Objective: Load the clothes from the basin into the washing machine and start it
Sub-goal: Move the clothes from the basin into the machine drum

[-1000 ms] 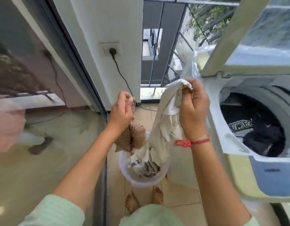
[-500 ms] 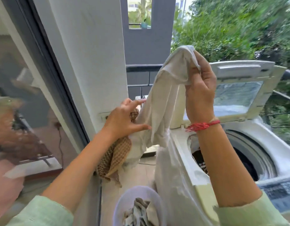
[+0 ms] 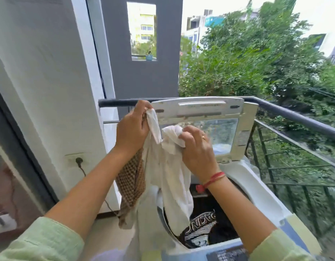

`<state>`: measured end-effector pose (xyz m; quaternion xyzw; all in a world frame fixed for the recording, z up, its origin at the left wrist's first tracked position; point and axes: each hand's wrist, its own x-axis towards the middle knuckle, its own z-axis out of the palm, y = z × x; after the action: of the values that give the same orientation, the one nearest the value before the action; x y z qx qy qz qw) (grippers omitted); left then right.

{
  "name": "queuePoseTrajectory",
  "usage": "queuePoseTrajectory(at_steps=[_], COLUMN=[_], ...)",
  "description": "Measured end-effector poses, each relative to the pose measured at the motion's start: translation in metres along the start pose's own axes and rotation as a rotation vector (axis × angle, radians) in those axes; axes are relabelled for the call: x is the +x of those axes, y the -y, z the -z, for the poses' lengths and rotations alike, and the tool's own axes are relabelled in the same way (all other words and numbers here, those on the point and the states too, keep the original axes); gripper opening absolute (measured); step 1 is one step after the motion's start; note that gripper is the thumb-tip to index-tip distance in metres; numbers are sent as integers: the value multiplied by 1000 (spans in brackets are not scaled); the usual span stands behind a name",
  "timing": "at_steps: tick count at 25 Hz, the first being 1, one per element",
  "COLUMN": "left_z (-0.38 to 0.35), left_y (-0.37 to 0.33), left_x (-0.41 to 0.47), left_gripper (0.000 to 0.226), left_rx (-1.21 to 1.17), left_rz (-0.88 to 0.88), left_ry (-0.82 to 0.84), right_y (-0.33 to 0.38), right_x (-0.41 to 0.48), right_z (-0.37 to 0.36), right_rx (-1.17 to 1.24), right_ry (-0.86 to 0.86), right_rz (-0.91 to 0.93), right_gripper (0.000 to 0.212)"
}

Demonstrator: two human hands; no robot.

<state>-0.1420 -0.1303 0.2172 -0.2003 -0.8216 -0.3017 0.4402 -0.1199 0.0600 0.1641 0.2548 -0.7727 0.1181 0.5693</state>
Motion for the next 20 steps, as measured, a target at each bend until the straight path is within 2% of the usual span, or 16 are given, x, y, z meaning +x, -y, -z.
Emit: queuePoseTrajectory(at_steps=[2, 4, 6, 9, 11, 12, 13, 16, 18, 20], left_z=[-25, -46, -56, -54, -50, -50, -49, -41, -32, -28], left_y=[-16, -28, -34, -30, -30, -32, -32, -27, -17, -10], left_x=[4, 4, -3, -21, -30, -32, -33, -26, -17, -12], left_gripper=[17, 17, 18, 20, 23, 24, 23, 15, 25, 34], left_rx=[-1, 3, -6, 5, 5, 8, 22, 113, 105, 191], left_rz=[-73, -117, -157, -176, -139, -126, -115, -53, 47, 120], left_ry=[-8, 25, 78, 152, 209, 235, 261, 351, 580, 919], right_y=[-30, -46, -53, -59, -52, -43, -31, -29, -60, -99], right_x=[-25, -48, -72, -88, -92, -96, -99, -94, -77, -57], right_z=[11, 22, 30, 32, 21, 11, 2, -20, -20, -6], right_rx=[-85, -130, 94, 704, 804, 820, 850, 816, 846, 857], right_ry=[97, 194, 288, 414, 587, 679, 714, 536, 437, 353], right_rz=[79, 151, 135, -367, -549, -573, -608, -792, -978, -1057], right_gripper=[35, 30, 36, 56, 76, 79, 70, 19, 16, 22])
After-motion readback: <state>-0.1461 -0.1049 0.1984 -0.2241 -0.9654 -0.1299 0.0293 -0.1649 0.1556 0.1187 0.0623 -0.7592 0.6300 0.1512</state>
